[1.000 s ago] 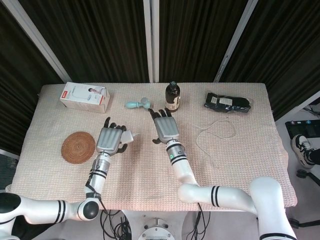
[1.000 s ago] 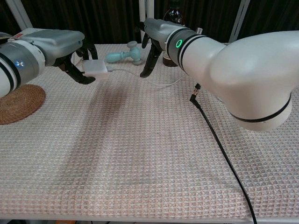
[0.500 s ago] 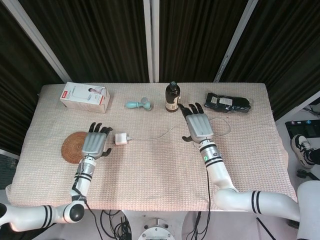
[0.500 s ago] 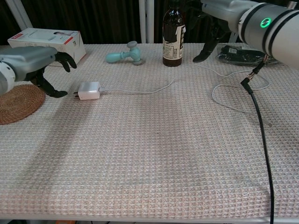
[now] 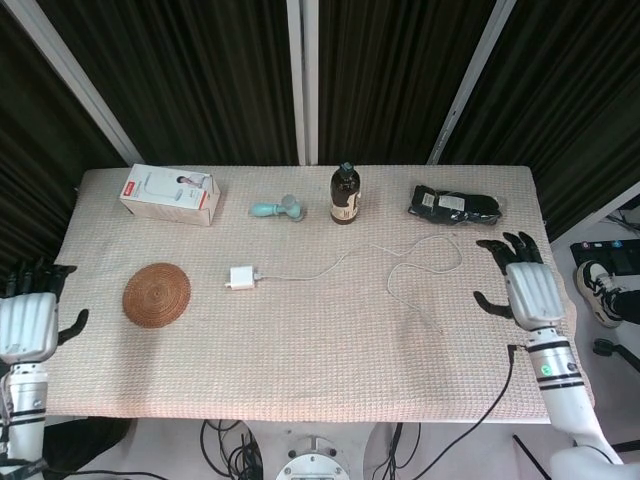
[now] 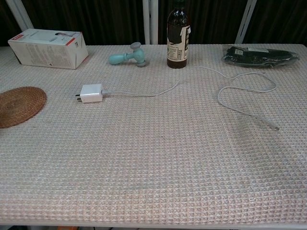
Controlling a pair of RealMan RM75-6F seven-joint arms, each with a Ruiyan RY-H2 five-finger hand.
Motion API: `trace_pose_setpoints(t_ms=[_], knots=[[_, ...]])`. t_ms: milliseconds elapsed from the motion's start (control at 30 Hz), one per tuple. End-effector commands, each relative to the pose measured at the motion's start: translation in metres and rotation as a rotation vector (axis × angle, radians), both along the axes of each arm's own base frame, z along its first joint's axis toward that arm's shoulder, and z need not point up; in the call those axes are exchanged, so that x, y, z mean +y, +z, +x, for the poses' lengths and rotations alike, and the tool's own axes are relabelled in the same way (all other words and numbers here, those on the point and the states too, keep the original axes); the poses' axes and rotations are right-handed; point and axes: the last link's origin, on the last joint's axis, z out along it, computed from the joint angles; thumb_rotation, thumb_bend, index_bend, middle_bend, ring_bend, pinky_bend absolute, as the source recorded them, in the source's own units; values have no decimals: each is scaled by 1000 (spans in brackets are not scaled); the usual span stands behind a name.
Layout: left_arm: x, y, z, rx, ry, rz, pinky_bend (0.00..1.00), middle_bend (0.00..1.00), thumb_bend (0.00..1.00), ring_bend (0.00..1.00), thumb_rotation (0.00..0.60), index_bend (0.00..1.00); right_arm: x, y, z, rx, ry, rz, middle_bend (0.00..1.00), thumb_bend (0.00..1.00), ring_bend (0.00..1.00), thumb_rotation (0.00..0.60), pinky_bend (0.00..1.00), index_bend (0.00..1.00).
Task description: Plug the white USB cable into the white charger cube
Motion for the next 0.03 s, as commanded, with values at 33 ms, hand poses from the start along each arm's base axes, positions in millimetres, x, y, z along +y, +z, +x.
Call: trace_pose_setpoints(t_ms=[33], knots=[[-42, 18, -15, 4, 26, 25, 0, 219, 242, 52, 600, 240, 41, 25, -28, -19, -38, -39, 206, 163, 75, 600, 0, 207]])
